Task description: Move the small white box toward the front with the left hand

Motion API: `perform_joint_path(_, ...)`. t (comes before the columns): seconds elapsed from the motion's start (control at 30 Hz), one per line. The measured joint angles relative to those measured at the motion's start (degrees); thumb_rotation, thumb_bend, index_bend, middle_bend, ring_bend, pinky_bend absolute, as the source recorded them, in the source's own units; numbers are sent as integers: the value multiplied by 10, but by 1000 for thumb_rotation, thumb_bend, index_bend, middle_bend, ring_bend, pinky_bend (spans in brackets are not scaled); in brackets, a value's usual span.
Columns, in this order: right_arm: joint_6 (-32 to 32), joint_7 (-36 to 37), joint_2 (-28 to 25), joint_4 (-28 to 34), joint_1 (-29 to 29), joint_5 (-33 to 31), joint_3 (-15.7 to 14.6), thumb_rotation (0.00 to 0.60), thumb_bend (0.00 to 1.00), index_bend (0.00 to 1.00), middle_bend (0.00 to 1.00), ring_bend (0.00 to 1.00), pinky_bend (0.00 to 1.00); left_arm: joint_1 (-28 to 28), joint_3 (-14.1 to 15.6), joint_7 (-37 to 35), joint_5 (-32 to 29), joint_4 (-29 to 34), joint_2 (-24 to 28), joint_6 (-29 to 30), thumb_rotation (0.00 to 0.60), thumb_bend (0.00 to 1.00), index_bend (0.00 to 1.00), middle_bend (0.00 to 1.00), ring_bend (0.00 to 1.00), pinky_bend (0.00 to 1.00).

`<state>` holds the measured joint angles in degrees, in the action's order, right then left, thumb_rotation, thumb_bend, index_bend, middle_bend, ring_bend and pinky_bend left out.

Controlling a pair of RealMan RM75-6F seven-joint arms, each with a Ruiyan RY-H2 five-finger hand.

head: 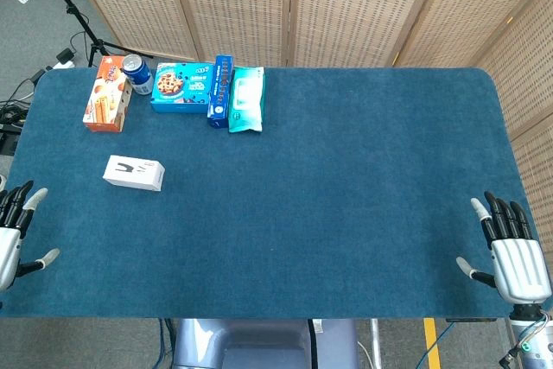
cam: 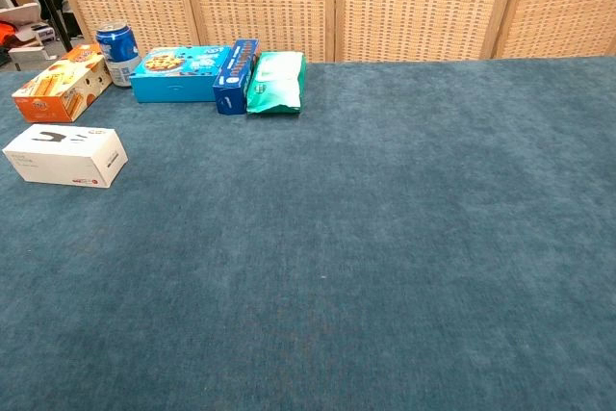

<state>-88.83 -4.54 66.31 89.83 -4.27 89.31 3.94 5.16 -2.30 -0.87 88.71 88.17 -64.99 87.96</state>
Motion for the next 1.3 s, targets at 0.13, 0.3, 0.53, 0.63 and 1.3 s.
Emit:
perform_joint_path(0.13,1,-2,0,2,1,-3,1,600,0,0,0,0,0,0,0,0,-2,0,1,-2,600,0,0,0,0,0)
perform_joint_path(0.3,5,-5,-1,4,0,-5,0,600,0,0,0,0,0,3,2,-1,-1,0,2,-10,600,0,0,0,0,0)
perform_joint_path(0.53,9,4,-6,7,0,-14,4,600,0,0,0,0,0,29,0,-24,16,-26,-7,-33,600,0,0,0,0,0)
perform_joint_path(0.63,12,10,-8,6,0,-21,6,600,0,0,0,0,0,50,-7,-50,16,-35,-12,-56,600,0,0,0,0,0)
perform_joint_path(1.3,52,15,-7,-6,-13,-75,24,600,0,0,0,0,0,267,-61,-122,-40,-265,-127,-336,600,0,1,0,0,0)
